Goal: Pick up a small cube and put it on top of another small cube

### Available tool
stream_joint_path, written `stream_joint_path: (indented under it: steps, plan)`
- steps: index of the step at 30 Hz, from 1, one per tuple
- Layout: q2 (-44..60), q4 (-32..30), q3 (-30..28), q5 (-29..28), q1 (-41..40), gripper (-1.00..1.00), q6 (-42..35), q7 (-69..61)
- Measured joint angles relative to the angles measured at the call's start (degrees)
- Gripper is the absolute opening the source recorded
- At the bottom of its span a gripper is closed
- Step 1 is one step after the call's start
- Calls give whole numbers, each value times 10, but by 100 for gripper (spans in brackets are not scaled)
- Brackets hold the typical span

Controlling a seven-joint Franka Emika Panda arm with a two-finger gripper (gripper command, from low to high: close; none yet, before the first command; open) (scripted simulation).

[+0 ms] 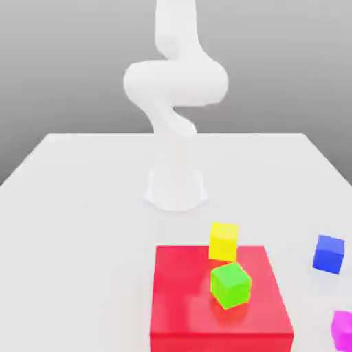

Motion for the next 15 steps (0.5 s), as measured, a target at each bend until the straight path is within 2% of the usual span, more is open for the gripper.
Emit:
stream_joint_path:
  steps: [15]
  plan:
    - [315,28,15,38,131,0,80,-250]
